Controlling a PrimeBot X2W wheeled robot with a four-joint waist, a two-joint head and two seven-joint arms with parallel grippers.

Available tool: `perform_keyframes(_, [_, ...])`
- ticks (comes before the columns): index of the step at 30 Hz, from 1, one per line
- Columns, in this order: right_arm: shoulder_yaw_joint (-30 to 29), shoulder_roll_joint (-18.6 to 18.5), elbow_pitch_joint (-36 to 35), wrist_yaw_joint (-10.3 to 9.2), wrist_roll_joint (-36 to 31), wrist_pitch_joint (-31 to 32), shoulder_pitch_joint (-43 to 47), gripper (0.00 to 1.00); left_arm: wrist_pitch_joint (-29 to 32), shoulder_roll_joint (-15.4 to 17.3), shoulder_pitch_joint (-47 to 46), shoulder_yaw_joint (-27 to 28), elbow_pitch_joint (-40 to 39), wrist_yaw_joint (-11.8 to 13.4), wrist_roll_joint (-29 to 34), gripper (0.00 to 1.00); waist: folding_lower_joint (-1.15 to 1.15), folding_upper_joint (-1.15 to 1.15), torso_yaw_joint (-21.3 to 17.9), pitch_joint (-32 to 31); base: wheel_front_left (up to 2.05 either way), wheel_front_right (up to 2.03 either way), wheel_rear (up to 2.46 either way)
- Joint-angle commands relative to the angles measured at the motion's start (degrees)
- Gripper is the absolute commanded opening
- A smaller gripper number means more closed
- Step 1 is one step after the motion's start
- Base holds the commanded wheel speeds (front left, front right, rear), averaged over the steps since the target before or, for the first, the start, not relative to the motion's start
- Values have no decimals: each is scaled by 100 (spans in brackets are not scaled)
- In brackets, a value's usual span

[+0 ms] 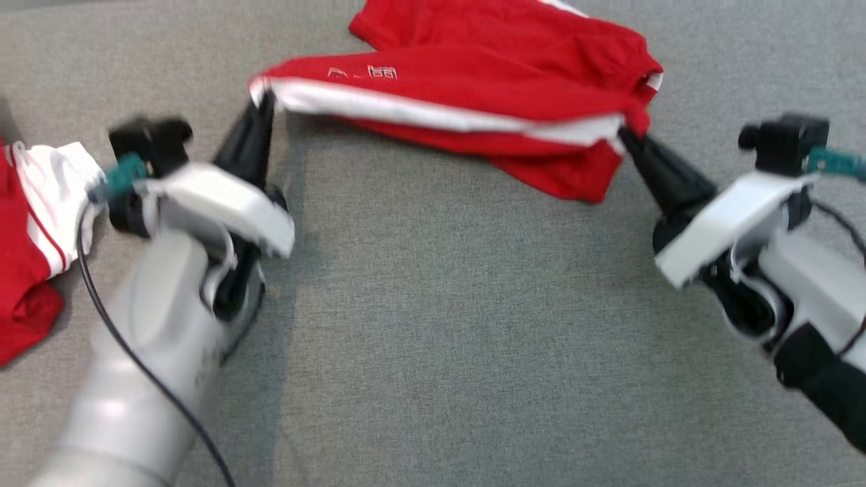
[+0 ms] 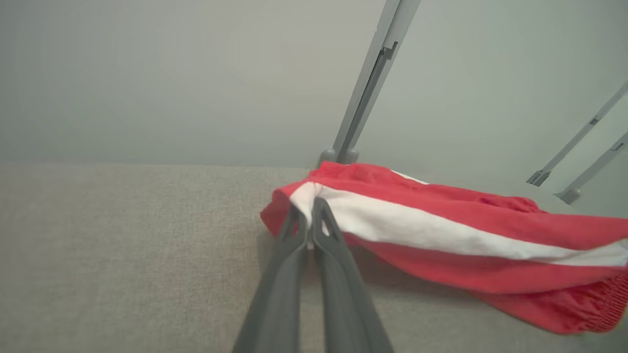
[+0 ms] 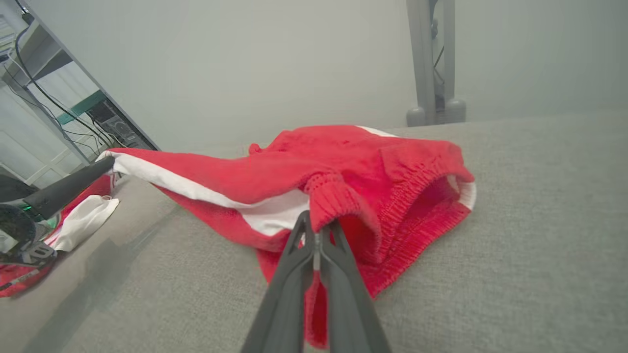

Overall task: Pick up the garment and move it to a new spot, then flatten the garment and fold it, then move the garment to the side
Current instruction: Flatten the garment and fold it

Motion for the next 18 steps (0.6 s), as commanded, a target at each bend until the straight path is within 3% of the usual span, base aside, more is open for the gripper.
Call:
perform_keyframes(1, [37,-132,-162,0,63,-58,243,0,-22,40,368,53,-229,26,88,0,0,0,14,-139,0,0,0])
perform_keyframes(10, [17,-704,-1165,0,50,-52,1592,0,58,493,2309,147,-1845,348,259,0,0,0,-18,-607,0,0,0])
perform_keyframes(18, [-391,-846,-1486,0,-165,-53,2757,0,492,942,3890,207,-3647,1044,126,0,0,0,-72,-1001,0,0,0])
